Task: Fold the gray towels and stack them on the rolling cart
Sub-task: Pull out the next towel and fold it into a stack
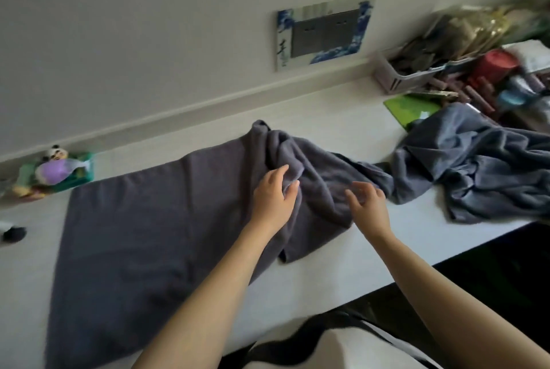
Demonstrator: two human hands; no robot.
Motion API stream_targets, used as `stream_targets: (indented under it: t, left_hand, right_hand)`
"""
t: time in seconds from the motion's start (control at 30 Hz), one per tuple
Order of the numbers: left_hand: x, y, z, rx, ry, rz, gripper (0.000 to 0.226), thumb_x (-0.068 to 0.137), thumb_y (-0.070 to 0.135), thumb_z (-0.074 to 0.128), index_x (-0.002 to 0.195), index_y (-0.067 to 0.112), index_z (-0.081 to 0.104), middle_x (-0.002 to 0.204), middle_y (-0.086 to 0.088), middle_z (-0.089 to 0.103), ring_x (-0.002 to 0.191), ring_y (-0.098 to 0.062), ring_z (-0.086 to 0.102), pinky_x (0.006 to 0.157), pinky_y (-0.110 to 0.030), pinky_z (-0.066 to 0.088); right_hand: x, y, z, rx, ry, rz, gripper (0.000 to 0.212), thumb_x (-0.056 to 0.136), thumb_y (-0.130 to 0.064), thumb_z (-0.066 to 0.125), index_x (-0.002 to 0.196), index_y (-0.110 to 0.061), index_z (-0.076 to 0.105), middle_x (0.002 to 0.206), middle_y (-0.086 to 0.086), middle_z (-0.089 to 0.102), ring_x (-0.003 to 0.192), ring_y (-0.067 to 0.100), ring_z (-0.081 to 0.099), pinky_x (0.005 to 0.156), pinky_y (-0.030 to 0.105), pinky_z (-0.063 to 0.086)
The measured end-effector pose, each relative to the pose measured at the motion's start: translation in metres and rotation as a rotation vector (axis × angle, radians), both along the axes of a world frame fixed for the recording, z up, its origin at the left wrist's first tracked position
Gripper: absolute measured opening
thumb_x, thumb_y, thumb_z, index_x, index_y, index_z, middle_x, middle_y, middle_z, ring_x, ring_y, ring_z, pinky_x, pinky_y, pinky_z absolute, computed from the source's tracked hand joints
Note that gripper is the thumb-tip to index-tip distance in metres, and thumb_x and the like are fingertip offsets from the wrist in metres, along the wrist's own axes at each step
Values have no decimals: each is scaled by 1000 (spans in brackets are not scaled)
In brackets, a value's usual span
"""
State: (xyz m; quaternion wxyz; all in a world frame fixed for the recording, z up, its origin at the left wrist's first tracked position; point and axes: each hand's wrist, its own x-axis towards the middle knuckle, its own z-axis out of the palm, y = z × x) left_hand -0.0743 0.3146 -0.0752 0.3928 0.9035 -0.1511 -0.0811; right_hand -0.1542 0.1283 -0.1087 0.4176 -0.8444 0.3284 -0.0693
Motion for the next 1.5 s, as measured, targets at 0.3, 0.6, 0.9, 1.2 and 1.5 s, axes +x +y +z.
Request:
stream_targets:
  t: [0.3,0.6,0.9,1.2,1.5]
  left_hand:
    - [43,-54,-22,156,116,113,67,86,34,63,145,26,32,148,-12,30,132,-30,34,109,-32,29]
    - [45,-18,-8,-46,263,324,14,86,31,64,93,19,61,95,4,64,93,-16,59,78,-25,41]
    - [45,-24,11,381,67,160,60,87,53,52,42,18,35,73,0,45,88,-25,52,88,-40,43]
    - [51,-73,52,218,321,15,46,89,57,46,77,16,63,78,2,69,80,-14,63,79,-30,47]
    - [75,-147,85,-235,320,-304,39,89,32,61,124,44,49,129,13,53,126,-2,44,106,-23,34]
  right_hand:
    - [28,-61,-15,65,32,96,59,85,-38,65,138,-21,43,140,2,37,129,16,40,104,27,33]
    - [64,-91,-19,91,219,46,55,84,-44,60,131,-19,44,97,6,68,89,33,66,79,41,54]
    - [82,-117,34,104,-142,100,16,88,-32,62,84,-16,65,89,0,58,81,14,55,72,23,35]
    - [97,-131,85,428,-293,246,19,92,-21,58,72,-22,57,64,-3,58,55,2,47,57,19,38]
    - [100,-126,104,506,-299,523,15,89,-21,62,74,-21,65,69,-3,63,65,3,56,66,19,44]
